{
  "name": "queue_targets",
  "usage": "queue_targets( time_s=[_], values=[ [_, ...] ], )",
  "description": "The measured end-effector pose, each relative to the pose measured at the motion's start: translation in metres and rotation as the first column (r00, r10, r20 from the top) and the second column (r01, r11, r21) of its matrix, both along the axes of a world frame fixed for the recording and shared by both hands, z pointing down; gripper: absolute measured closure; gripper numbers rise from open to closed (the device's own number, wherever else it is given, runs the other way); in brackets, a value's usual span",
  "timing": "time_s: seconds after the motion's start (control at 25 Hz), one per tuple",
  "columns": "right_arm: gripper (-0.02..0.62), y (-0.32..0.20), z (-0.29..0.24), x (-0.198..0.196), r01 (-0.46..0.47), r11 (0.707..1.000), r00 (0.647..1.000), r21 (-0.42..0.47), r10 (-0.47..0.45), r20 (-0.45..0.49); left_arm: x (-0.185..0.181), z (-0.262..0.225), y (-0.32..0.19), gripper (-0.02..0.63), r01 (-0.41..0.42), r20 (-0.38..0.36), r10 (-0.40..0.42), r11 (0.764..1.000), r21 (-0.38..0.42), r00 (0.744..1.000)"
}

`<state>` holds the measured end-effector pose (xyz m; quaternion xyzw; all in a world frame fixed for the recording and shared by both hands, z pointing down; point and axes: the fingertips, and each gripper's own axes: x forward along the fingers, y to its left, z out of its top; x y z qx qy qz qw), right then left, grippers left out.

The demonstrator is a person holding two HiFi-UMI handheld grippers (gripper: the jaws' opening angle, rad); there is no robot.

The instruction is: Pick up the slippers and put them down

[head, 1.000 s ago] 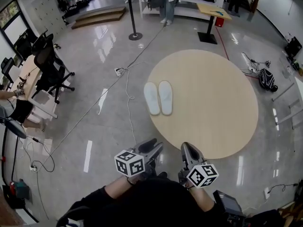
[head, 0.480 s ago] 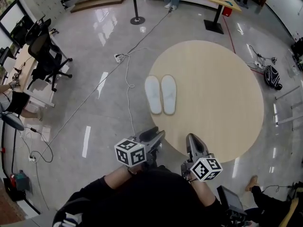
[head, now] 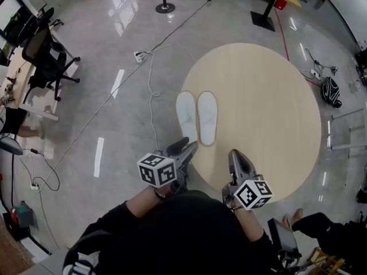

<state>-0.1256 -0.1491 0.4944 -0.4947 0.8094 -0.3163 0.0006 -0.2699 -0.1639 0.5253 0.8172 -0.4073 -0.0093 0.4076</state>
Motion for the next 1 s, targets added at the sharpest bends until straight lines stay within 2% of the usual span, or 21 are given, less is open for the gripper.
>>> queue_targets(
  time_s=[0.2,0.52,0.76,1.0],
  values=[
    [0.578,-0.046,0.010,-0.004,-0.029,0.999,0.999,-0.025,0.028,-0.044,-0.016,0.021,-0.042,0.433,-0.005,0.008,0.005,0.999,-0.039,1.000],
    [0.578,-0.114,0.054,-0.018,-0.033,0.994,0.994,-0.106,0.021,-0.107,-0.037,0.056,-0.102,0.436,-0.002,0.038,0.006,0.995,-0.101,0.999],
    [0.578,-0.152,0.096,-0.021,-0.006,0.986,0.985,-0.169,-0.023,-0.169,-0.045,0.087,-0.134,0.440,0.007,0.087,0.006,0.990,-0.142,0.996],
    [0.577,-0.184,0.133,-0.030,0.013,0.970,0.978,-0.242,-0.063,-0.198,-0.055,0.122,-0.163,0.439,0.054,0.136,-0.027,0.978,-0.200,0.990]
  ],
)
